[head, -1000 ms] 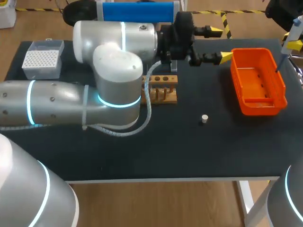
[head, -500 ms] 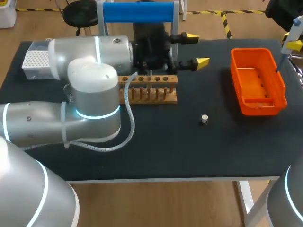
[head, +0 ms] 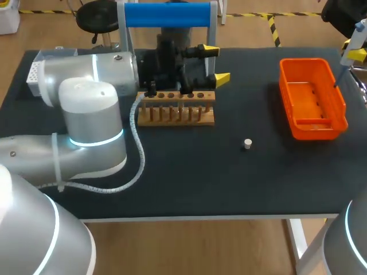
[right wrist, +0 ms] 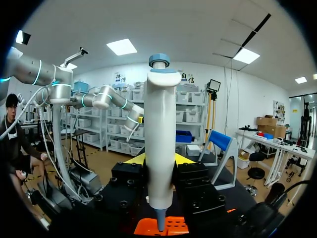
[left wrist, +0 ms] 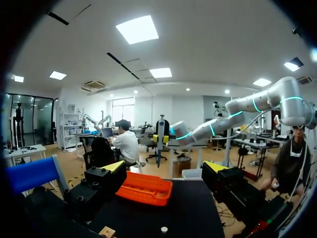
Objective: Invert the test tube, pick up the pipette, mount the tip to pipette, aspirate from beaker and dispense into the tube, eject the tip, return the pipette, and cap with the stopper.
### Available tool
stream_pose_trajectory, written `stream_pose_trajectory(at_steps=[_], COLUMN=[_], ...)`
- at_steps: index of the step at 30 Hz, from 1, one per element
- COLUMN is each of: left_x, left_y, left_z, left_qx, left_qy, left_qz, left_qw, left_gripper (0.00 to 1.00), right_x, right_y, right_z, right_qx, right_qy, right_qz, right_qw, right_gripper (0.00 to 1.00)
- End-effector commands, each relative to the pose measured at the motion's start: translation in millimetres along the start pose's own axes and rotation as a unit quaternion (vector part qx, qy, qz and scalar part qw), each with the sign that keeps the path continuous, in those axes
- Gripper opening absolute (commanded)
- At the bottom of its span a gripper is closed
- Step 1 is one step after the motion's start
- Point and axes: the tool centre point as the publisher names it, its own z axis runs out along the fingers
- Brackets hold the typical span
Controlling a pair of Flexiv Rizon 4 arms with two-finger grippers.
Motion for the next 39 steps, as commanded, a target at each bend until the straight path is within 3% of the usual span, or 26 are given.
stream_pose_trajectory(at_steps=[1, 39], left_x=[4.4, 11.4], left_y=[-2.8, 6.5], left_z=[-13.4, -23.7], left_qx=[-0.018, -0.008], left_qy=[-0.006, -0.019], left_qz=[0.007, 0.011], left_qw=[1.0, 1.0], left_gripper=[1.0, 1.0], right_x=[0.8, 0.8], right_y=[1.1, 1.1], right_z=[0.6, 0.6], right_qx=[0.002, 0.002], right_qy=[-0.001, -0.001], right_qz=[0.0, 0.0], right_qw=[1.0, 1.0], right_gripper=[0.0, 0.0])
